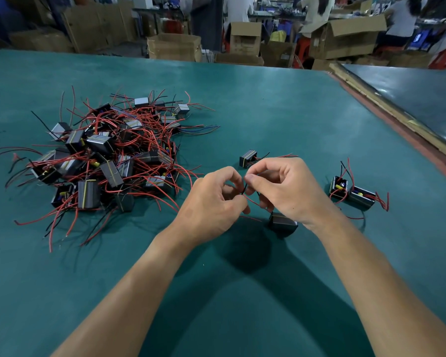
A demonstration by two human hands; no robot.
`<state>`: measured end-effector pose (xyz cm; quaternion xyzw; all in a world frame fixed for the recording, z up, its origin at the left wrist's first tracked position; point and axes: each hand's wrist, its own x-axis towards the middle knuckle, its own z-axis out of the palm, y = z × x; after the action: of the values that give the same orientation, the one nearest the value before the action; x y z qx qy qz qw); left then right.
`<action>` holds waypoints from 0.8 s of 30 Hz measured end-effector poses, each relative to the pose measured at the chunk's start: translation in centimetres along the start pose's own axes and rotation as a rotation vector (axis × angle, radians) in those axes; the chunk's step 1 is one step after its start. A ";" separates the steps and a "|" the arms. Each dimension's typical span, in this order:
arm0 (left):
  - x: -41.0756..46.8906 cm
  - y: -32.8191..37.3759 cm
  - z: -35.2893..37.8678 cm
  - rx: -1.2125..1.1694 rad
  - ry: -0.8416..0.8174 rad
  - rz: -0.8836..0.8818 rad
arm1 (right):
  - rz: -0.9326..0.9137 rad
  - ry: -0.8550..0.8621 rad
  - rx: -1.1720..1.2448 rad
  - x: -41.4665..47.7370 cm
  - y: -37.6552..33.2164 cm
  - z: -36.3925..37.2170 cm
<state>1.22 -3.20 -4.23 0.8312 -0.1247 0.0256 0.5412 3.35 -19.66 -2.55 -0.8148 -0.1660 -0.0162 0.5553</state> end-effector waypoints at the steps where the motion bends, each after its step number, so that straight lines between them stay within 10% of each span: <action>1: 0.0 0.0 0.0 -0.023 0.009 -0.007 | -0.017 0.013 -0.009 0.0 0.0 0.0; 24: 0.3 0.3 -0.2 -0.345 0.064 -0.042 | 0.085 -0.056 0.180 0.0 -0.2 -1.2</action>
<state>1.43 -3.15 -3.80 0.7273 -0.0925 0.0192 0.6798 3.50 -20.68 -1.91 -0.7680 -0.1476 0.0451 0.6216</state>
